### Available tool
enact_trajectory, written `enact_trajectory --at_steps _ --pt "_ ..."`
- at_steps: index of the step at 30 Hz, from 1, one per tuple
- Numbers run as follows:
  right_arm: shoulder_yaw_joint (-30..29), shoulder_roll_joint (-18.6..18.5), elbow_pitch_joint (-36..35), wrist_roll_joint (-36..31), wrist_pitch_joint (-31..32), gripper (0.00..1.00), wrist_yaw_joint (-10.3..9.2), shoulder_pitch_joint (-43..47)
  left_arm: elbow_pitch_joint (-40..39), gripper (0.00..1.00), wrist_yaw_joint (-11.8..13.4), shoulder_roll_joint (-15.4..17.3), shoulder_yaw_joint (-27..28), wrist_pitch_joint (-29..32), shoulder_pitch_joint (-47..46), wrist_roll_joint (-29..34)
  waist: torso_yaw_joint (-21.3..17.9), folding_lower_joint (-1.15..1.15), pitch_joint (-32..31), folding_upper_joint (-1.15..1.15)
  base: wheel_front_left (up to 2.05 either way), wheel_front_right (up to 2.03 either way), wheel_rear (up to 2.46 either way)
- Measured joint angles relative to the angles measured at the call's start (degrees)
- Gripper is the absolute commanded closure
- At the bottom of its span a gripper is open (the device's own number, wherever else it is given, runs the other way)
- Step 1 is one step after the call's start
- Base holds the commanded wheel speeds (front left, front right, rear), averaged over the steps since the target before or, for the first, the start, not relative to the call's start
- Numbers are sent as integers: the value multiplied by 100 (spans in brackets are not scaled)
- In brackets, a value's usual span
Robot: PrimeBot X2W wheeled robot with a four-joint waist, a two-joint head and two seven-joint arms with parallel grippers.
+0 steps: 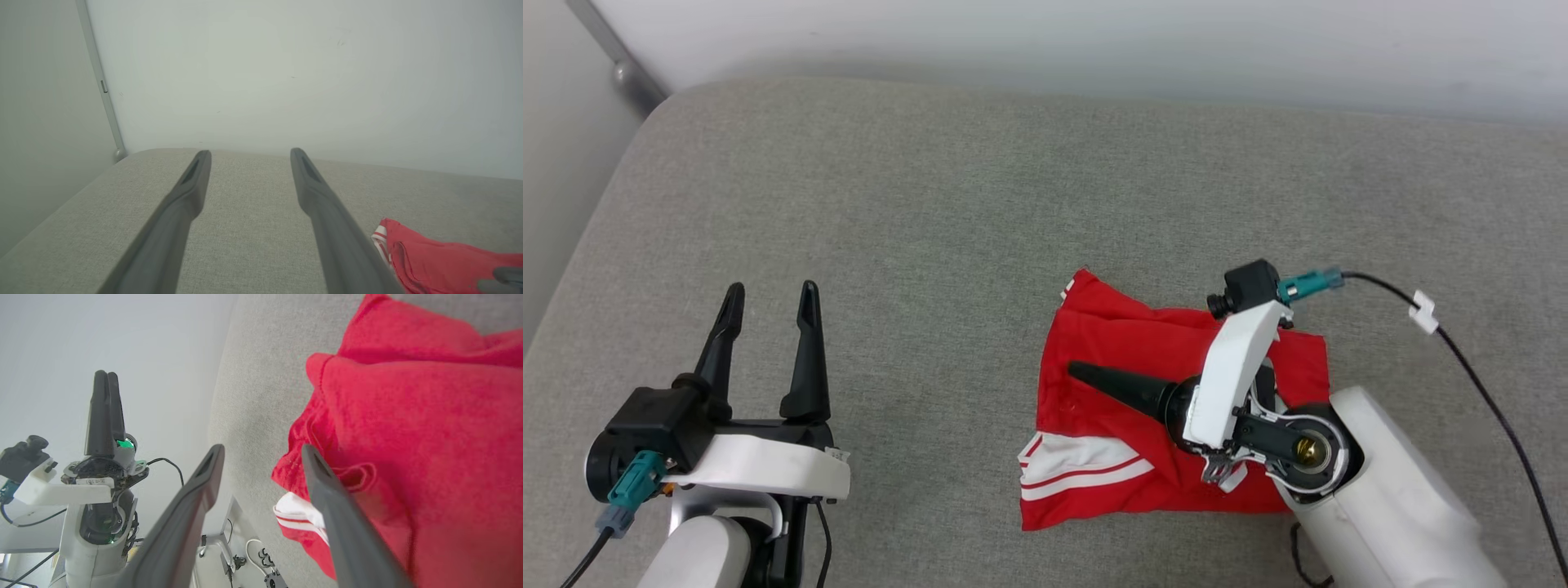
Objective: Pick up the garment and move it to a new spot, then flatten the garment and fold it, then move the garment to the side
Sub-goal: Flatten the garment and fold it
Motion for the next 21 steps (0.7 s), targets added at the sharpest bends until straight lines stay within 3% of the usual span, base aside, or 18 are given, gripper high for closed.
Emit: enact_trajectory --at_steps 4,9,15,21 --pt "356 -350 -671 -399 -169 0 0 -111 12 0 5 33 3 1 8 0 -96 0 -71 0 0 0 0" --pt "471 -1056 -1371 -1822 -1070 0 0 -108 41 0 68 40 -32 31 63 13 -230 0 -191 0 0 0 0" --pt "-492 -1246 -1780 -3585 -1972 0 1 549 41 0 161 44 -41 52 142 43 -436 0 -310 0 0 0 0" --pt "-1653 -1023 -2281 -4535 -2705 0 1 1486 113 0 146 55 -55 46 244 35 -553 0 -451 0 0 0 0"
